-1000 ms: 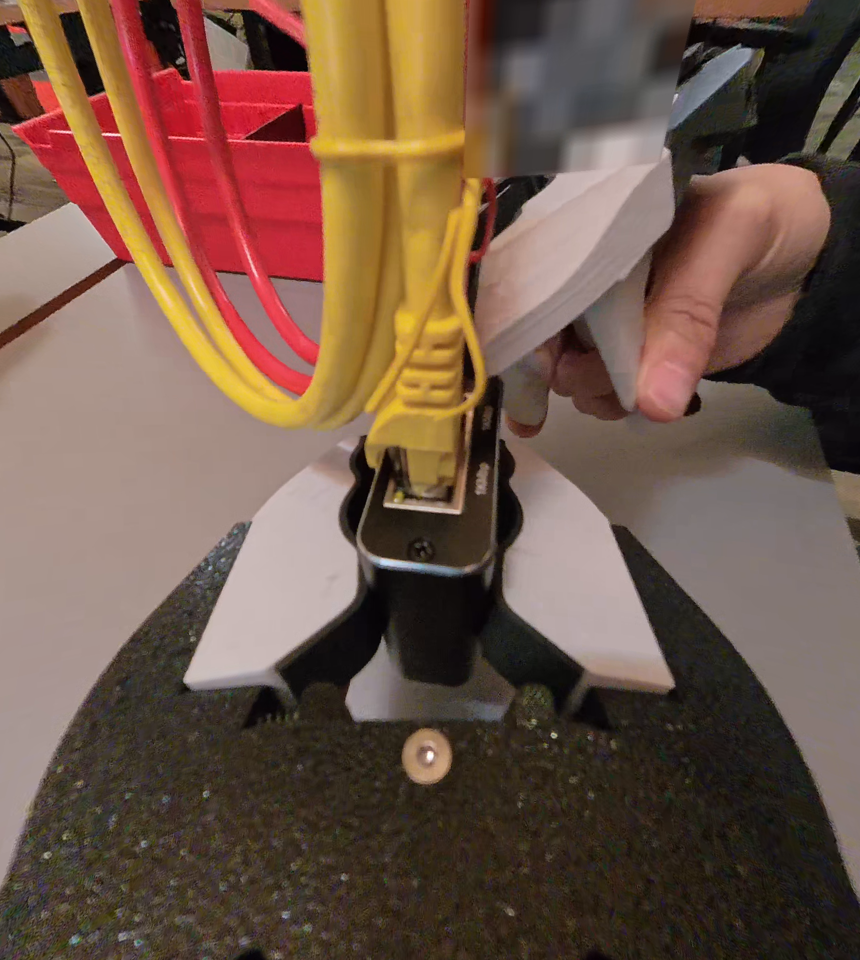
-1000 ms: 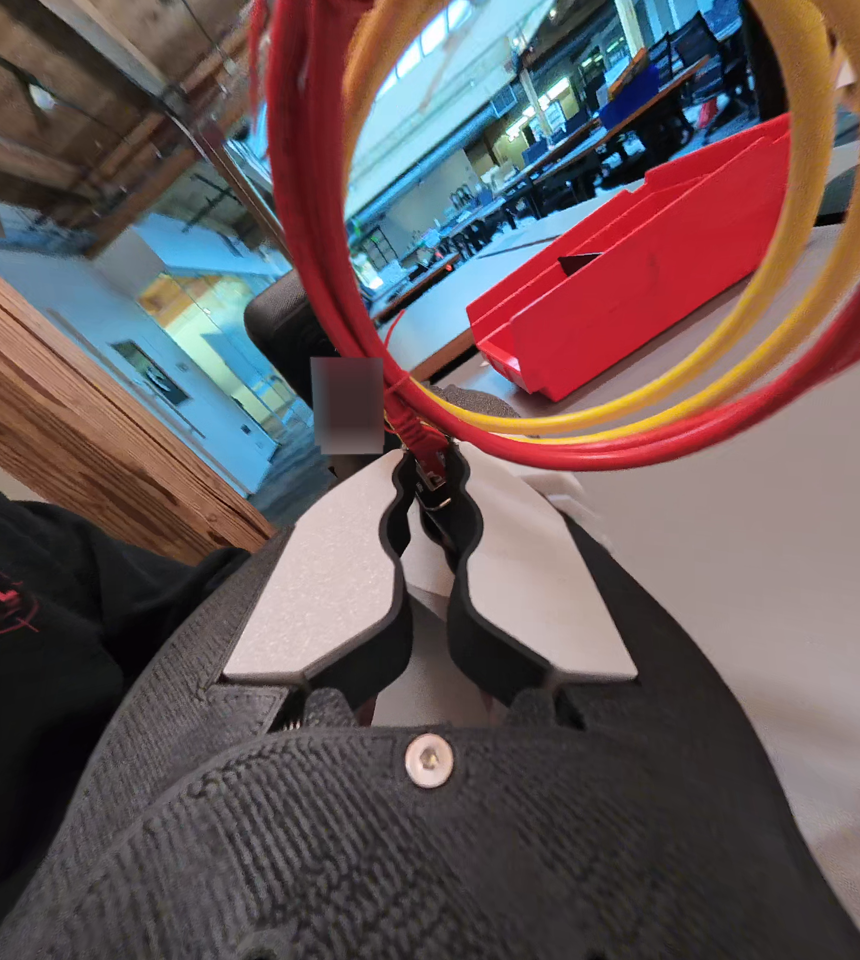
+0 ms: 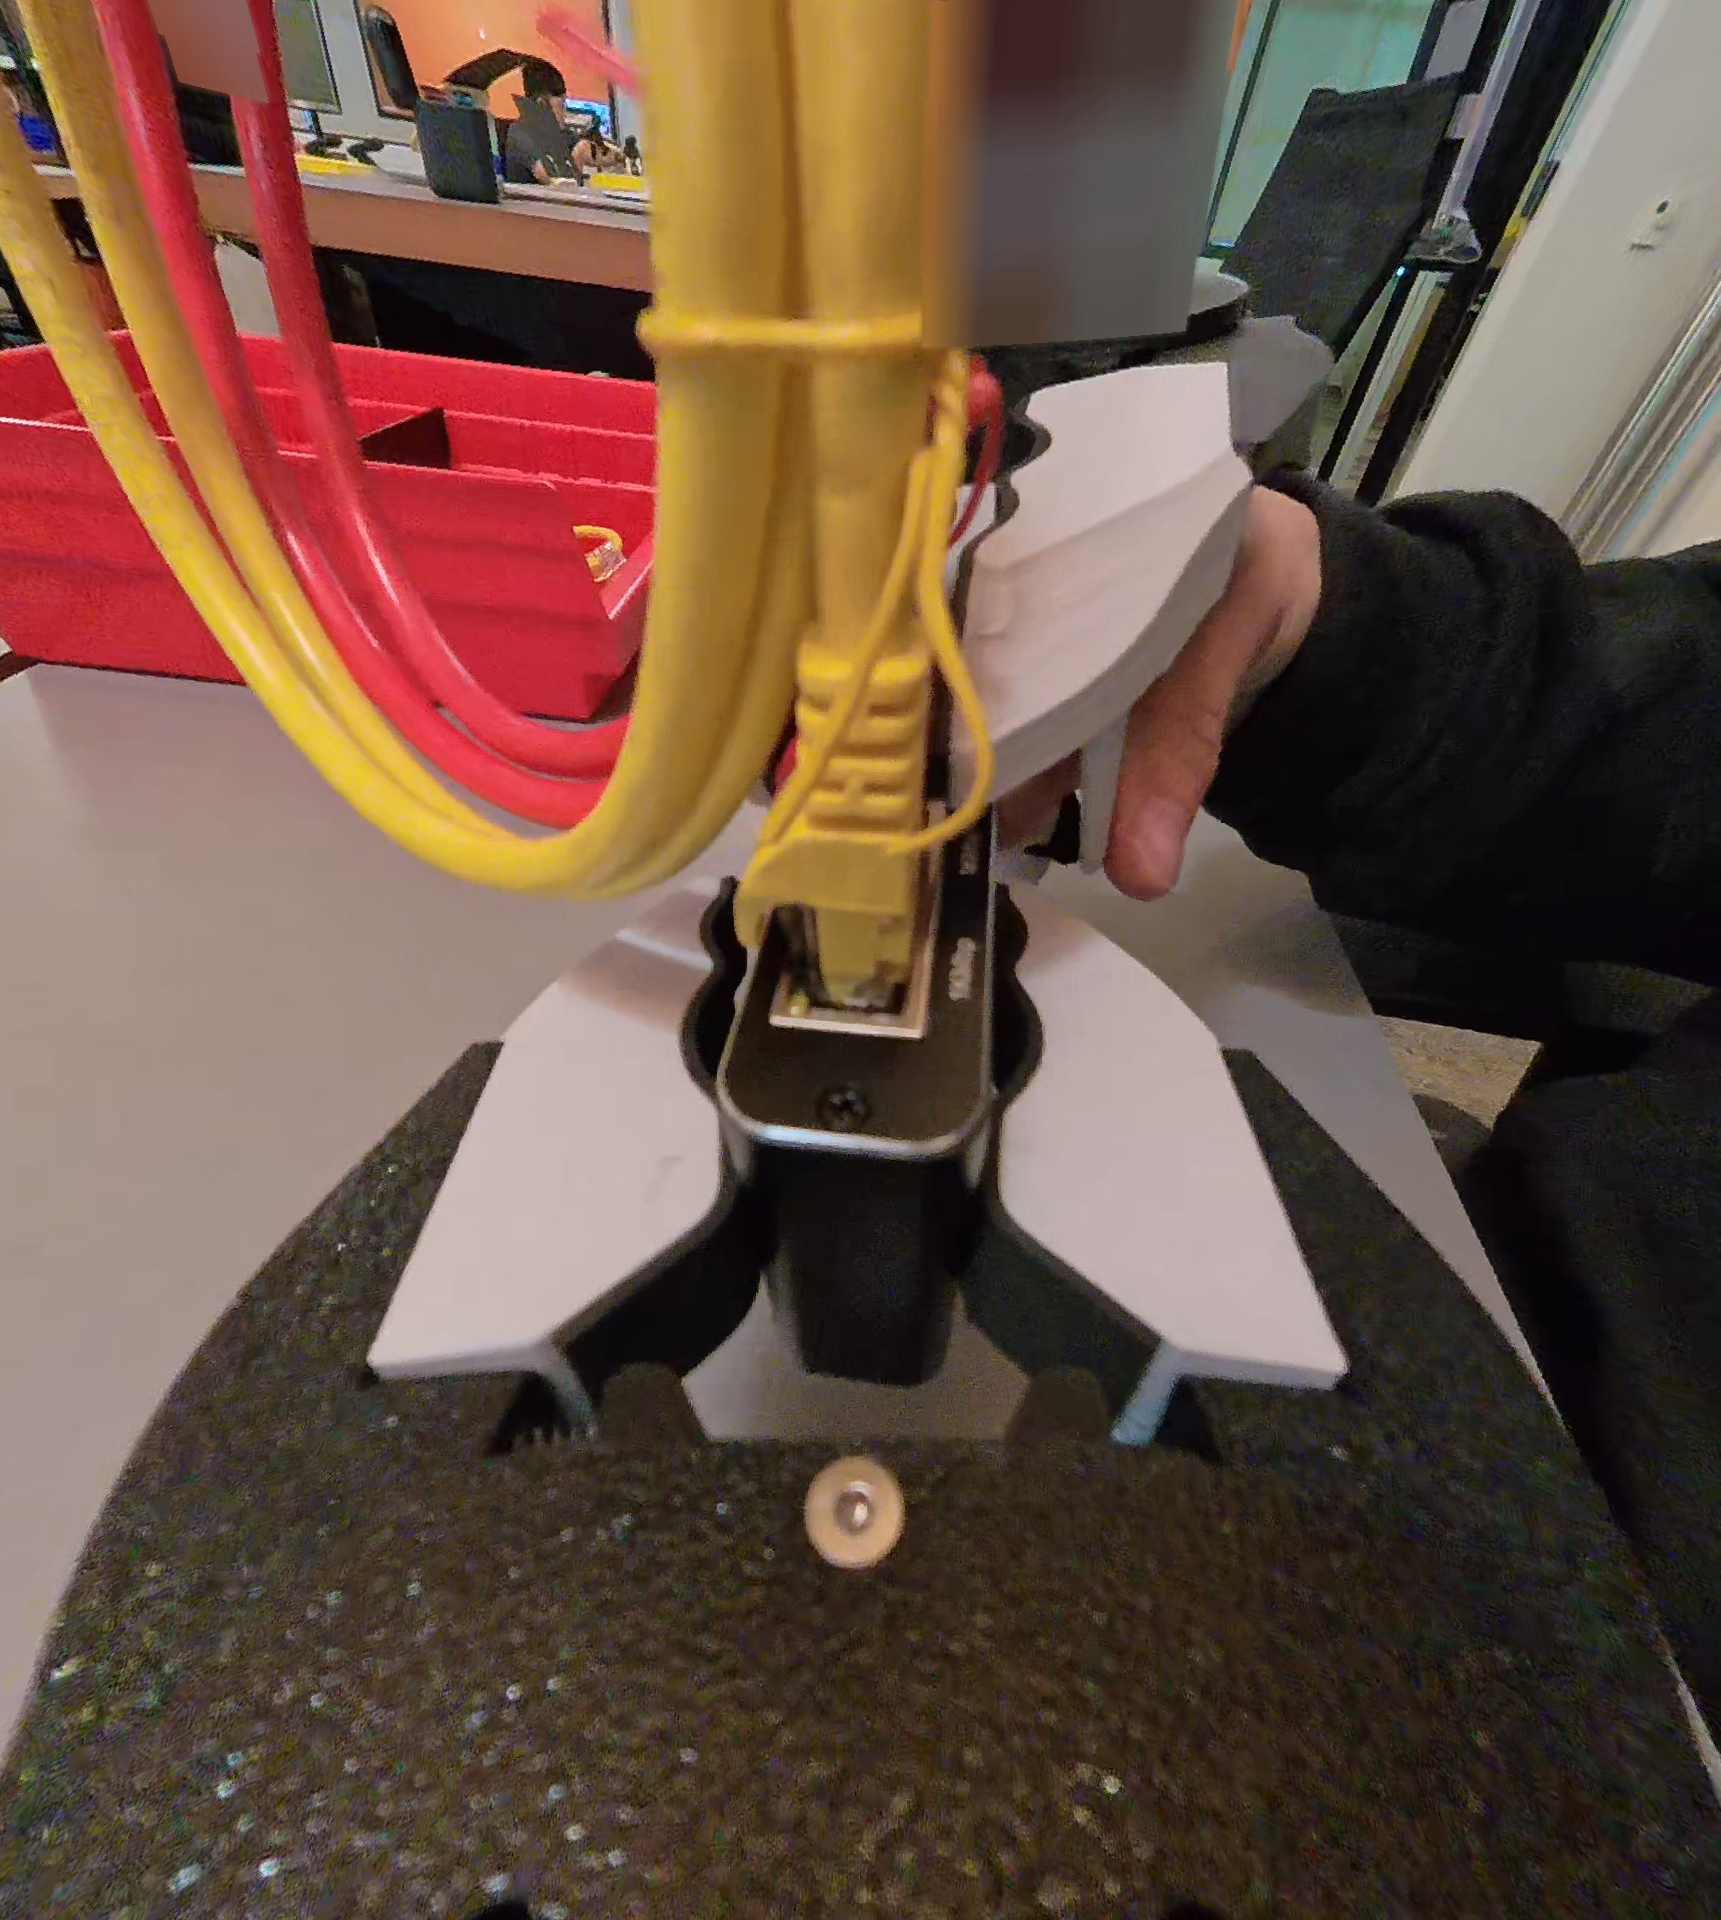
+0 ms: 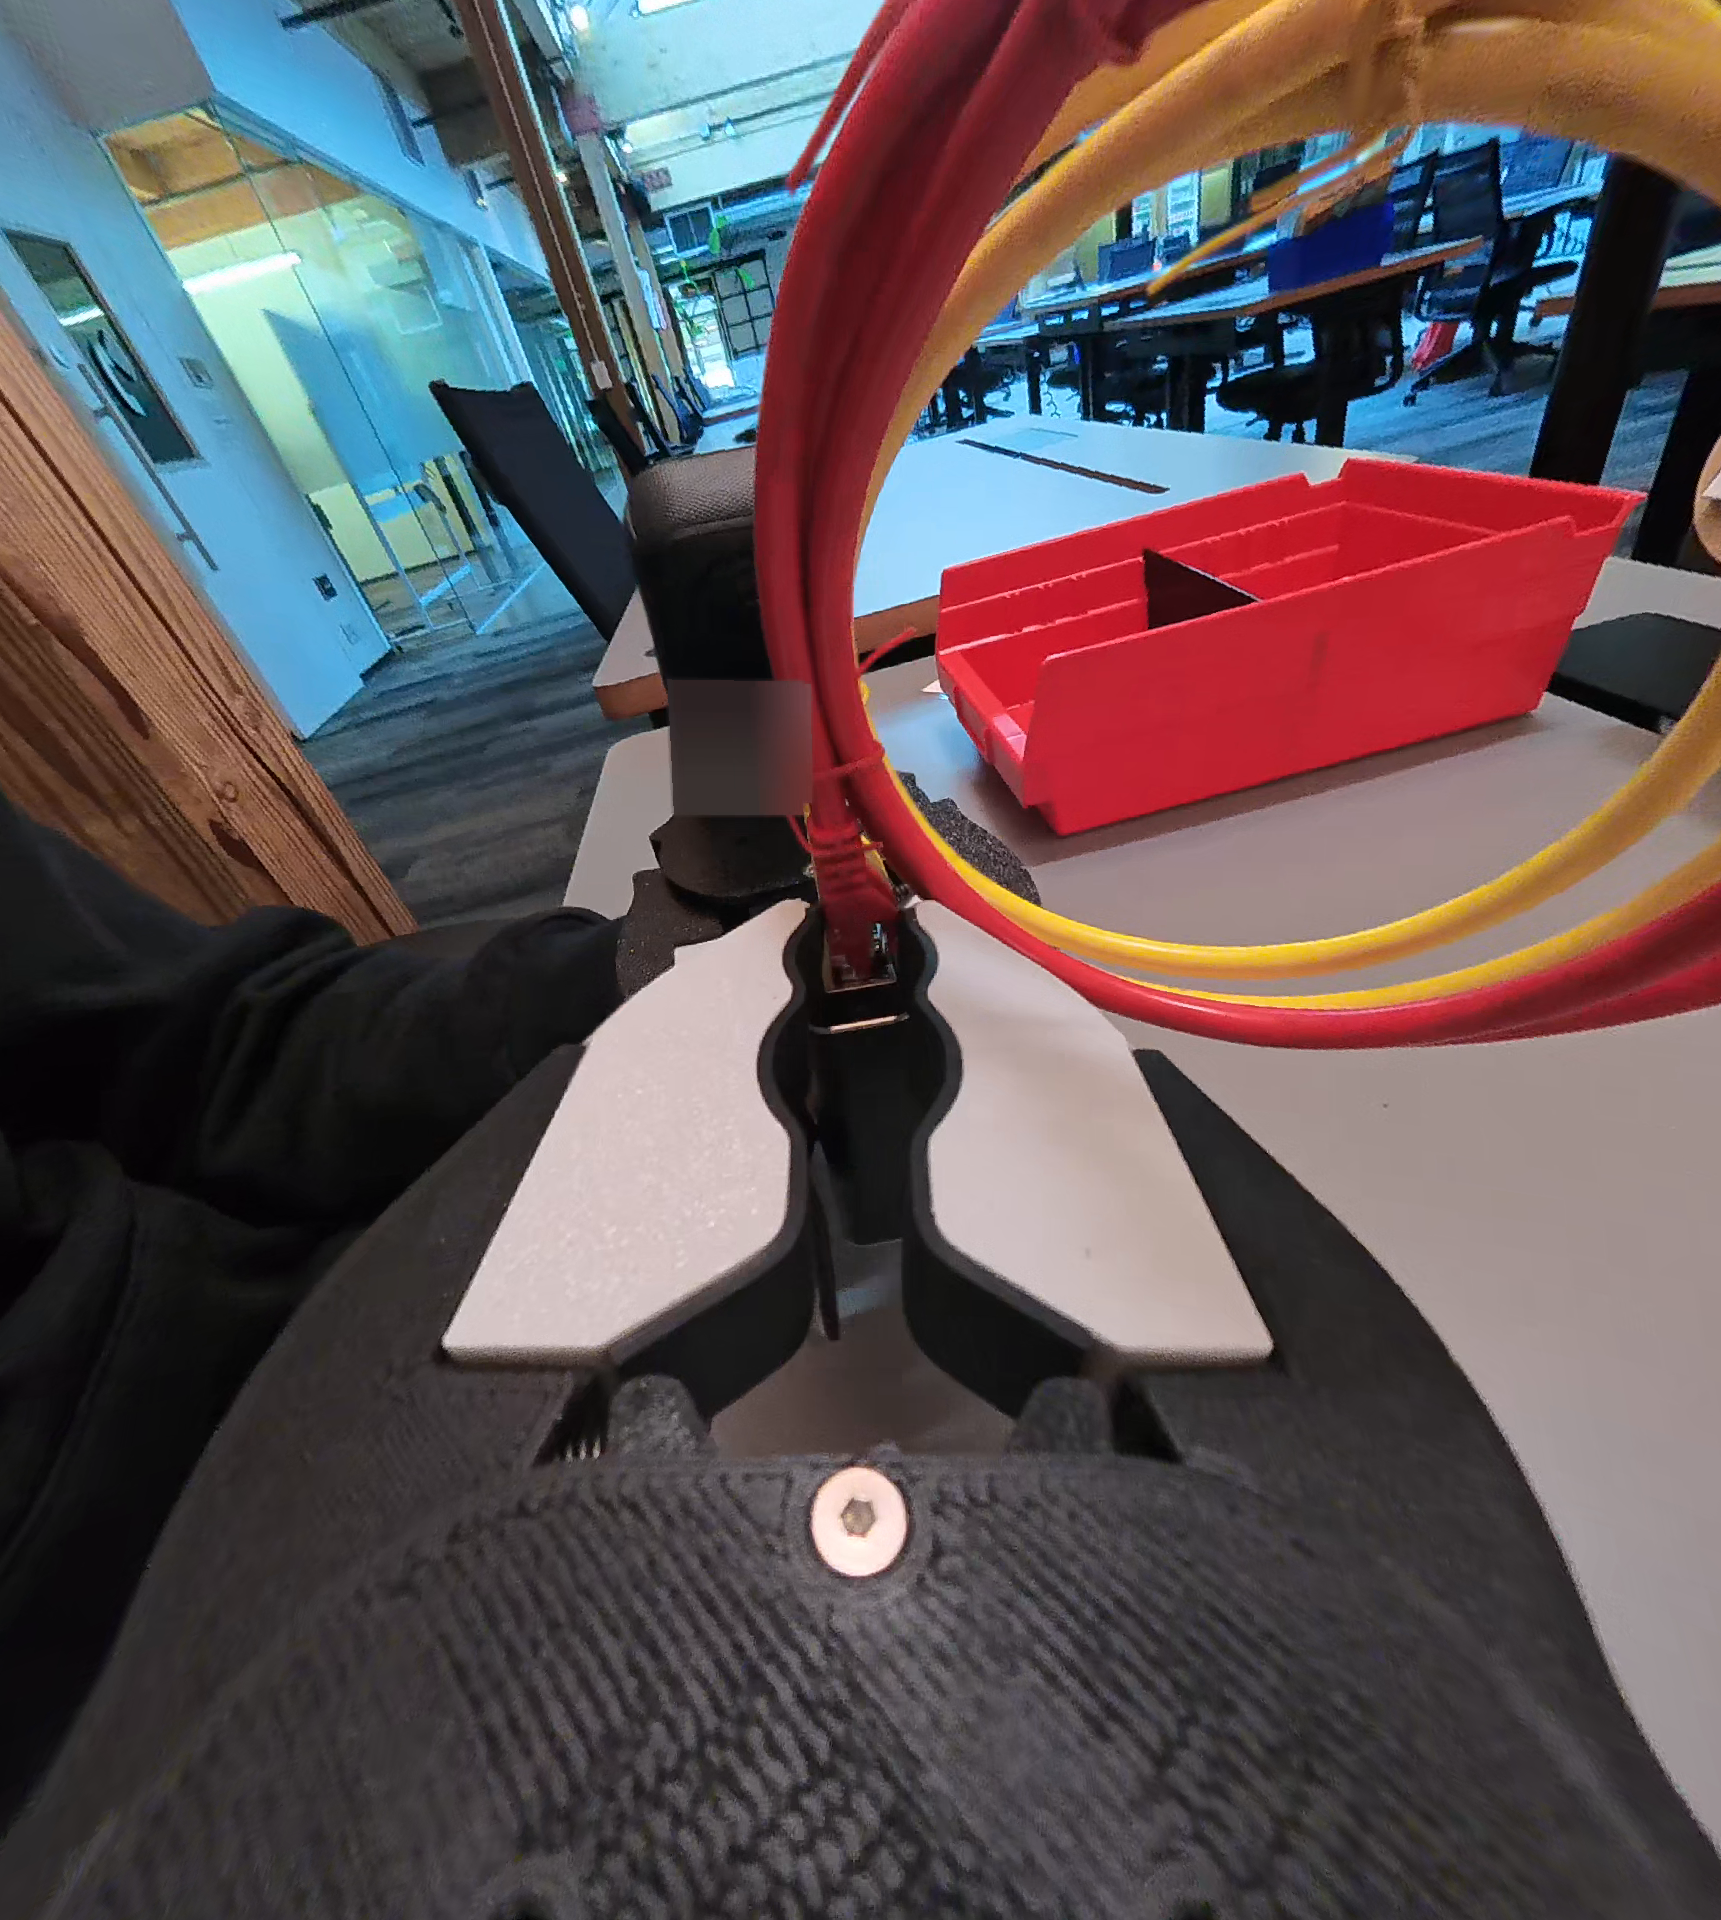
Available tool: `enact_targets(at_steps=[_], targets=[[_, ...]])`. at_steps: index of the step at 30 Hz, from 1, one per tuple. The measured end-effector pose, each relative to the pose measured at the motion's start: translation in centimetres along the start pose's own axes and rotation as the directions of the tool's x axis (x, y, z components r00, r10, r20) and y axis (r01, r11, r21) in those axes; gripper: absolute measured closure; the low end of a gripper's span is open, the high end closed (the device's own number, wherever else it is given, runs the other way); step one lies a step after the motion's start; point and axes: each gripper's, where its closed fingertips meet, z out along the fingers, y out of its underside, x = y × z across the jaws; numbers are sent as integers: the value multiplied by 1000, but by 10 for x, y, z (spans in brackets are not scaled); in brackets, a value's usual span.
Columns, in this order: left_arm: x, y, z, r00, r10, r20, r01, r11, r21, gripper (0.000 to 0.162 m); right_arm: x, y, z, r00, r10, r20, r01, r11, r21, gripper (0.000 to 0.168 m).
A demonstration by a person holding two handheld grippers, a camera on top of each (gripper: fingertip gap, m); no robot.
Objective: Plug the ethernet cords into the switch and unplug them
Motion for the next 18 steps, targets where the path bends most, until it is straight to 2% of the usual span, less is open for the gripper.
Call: enact_targets(at_steps=[6, 10, 13, 18], targets=[[4, 3, 4, 1000, 12, -19, -13, 1000, -22, 117, -2, 12, 6, 1000, -20, 15, 22, 995, -96, 153], [7, -3, 3, 999, -2, -46, 3, 1000, 25, 117, -6, 6, 6, 999, -26, 29, 28, 997, -72, 151], [8, -5, 2, 998, -24, -62, 26, 999, 43, 117, -9, 4, 7, 999, -3, 44, 5, 998, -58, 144], [10, -4, 2, 997, -18, -68, 21, 999, 32, 116, -8, 4, 7, 999, -5, 38, 8, 998, -58, 147]])
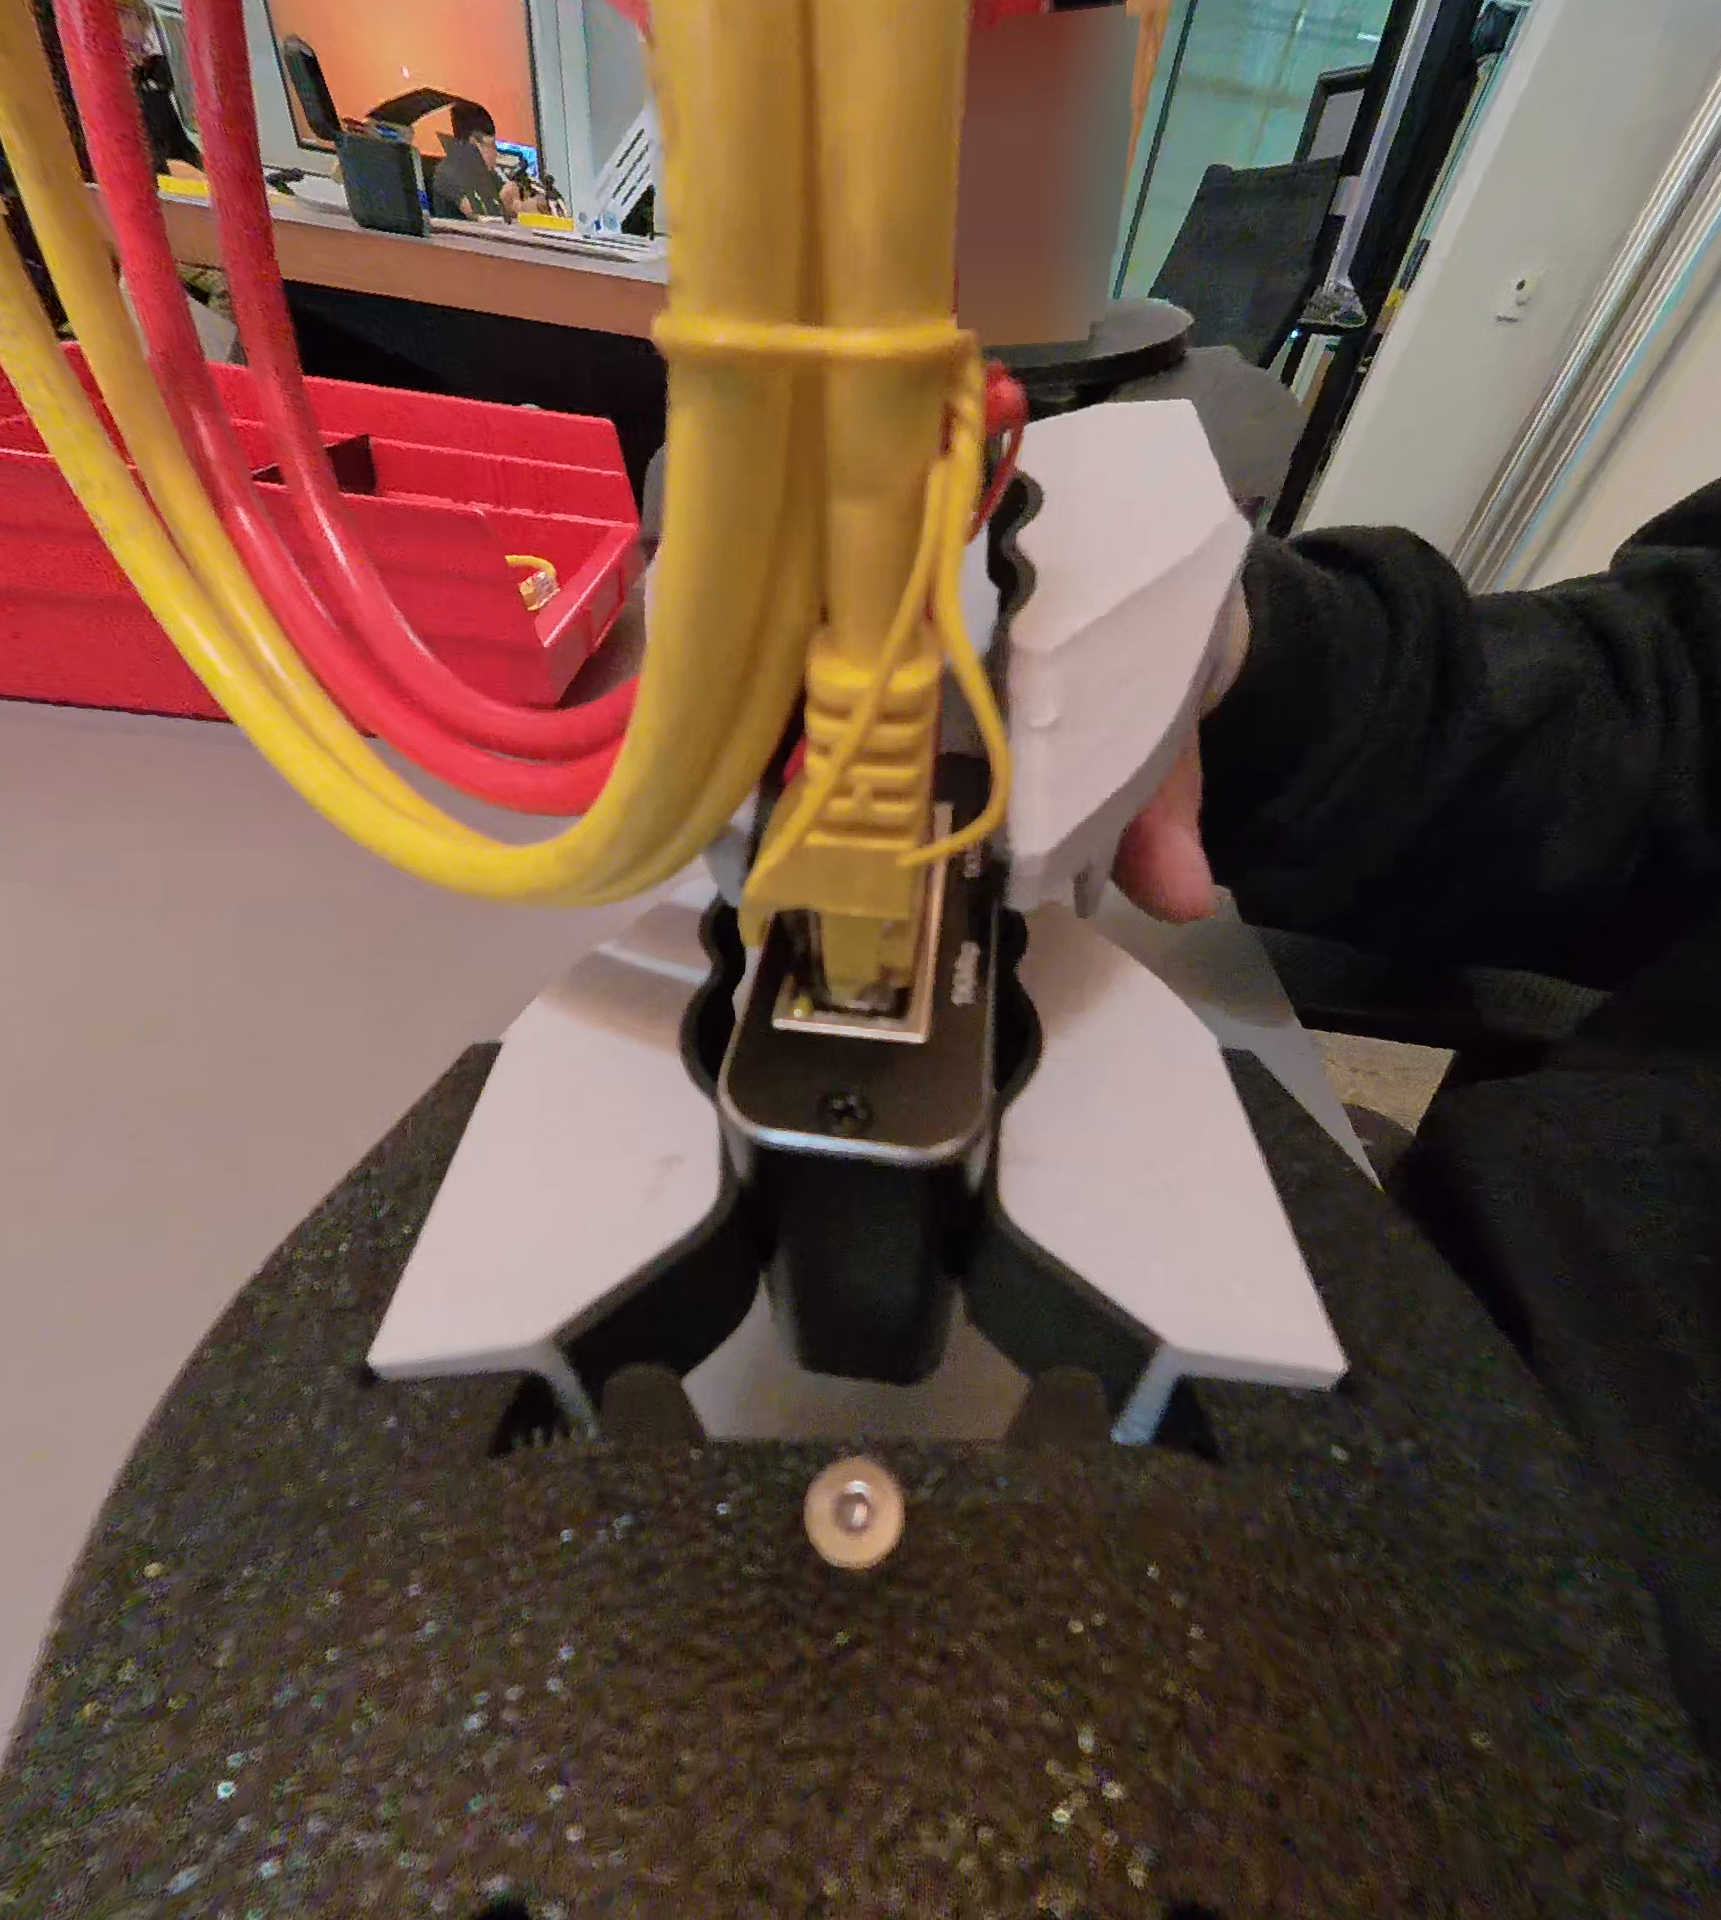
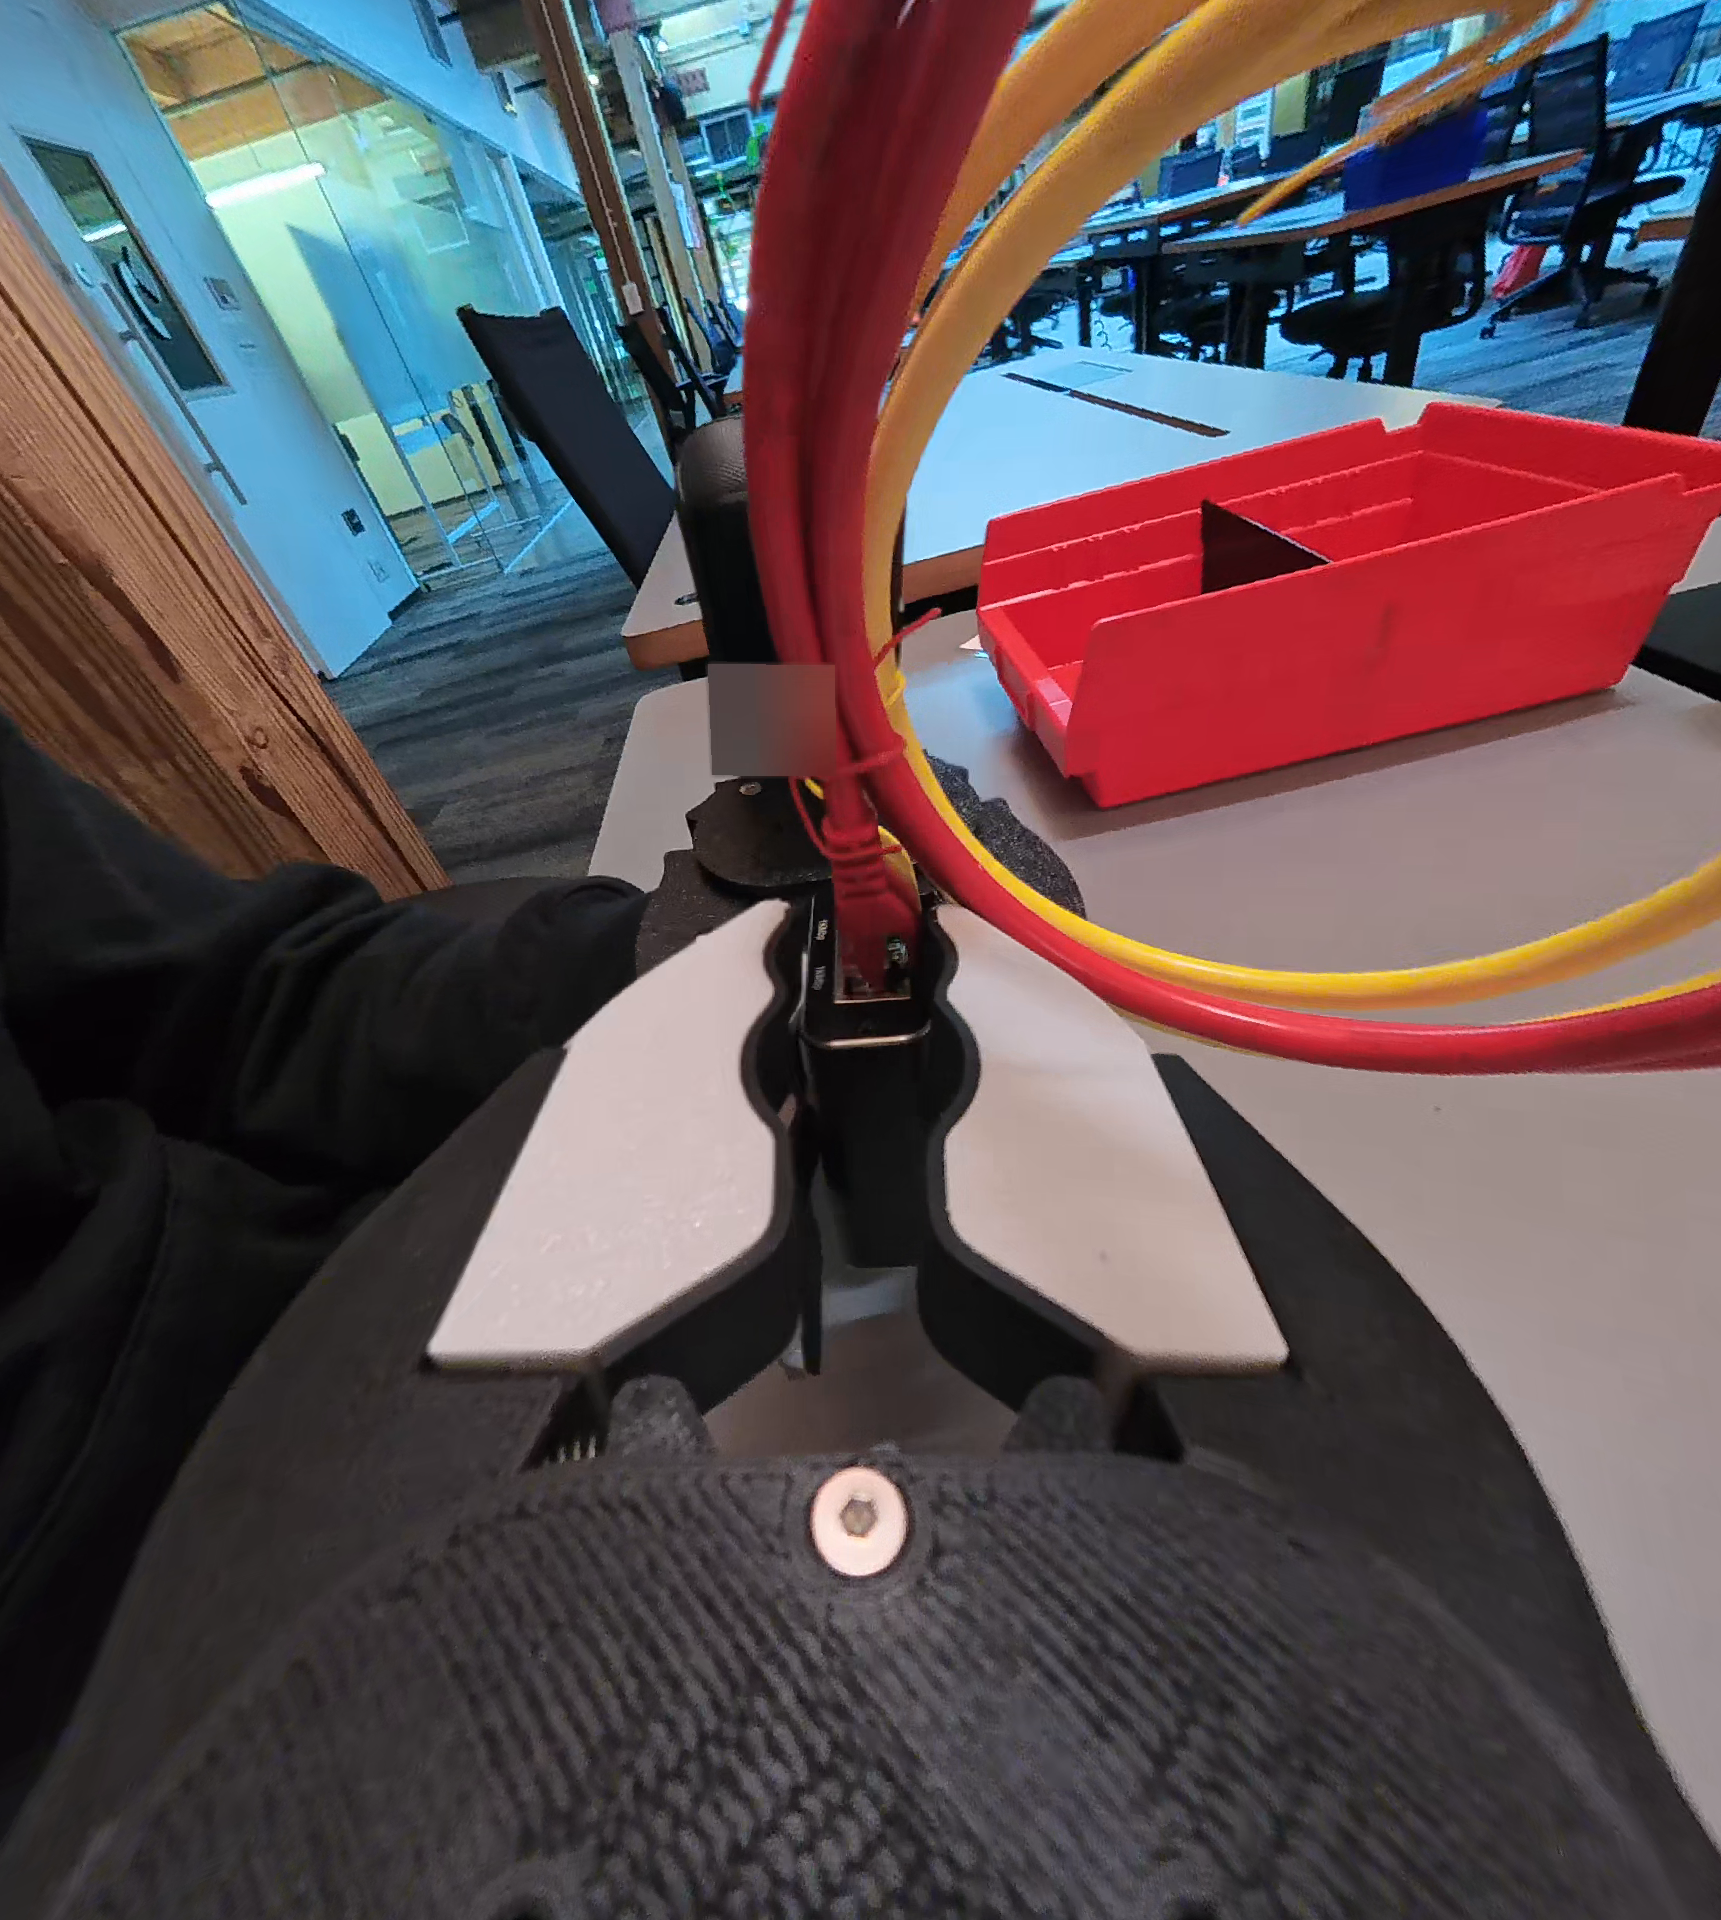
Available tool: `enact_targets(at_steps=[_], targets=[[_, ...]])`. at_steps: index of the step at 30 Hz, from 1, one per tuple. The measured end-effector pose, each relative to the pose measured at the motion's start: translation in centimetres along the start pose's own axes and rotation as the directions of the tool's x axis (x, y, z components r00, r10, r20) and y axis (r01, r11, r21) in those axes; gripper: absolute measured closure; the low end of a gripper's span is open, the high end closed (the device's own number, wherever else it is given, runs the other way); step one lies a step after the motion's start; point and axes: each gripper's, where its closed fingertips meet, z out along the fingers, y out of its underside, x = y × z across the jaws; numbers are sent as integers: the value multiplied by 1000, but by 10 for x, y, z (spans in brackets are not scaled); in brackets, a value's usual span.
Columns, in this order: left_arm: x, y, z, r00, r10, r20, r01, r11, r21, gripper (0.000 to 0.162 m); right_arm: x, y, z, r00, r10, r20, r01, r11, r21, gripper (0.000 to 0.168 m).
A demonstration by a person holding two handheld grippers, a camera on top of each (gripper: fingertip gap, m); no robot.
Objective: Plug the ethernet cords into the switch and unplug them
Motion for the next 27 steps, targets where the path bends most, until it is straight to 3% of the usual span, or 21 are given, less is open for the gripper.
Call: enact_targets(at_steps=[3, 17, 22, 27], targets=[[-1, 4, 1, 1000, 6, 8, -6, 1000, -21, 116, 4, 2, 0, 1000, -16, -21, 16, 1000, -10, 154], [1, 11, 2, 999, 33, -1, -33, 997, -67, 116, 2, 6, -1, 1000, -17, -23, 18, 999, 26, 154], [-4, 10, 1, 996, 64, 54, -59, 995, -82, 116, 2, 4, -2, 1000, -28, -9, 29, 997, 66, 154], [-4, 12, 4, 999, 20, 34, -16, 994, -107, 116, 6, 4, -4, 1000, 5, -15, -3, 998, 70, 154]])
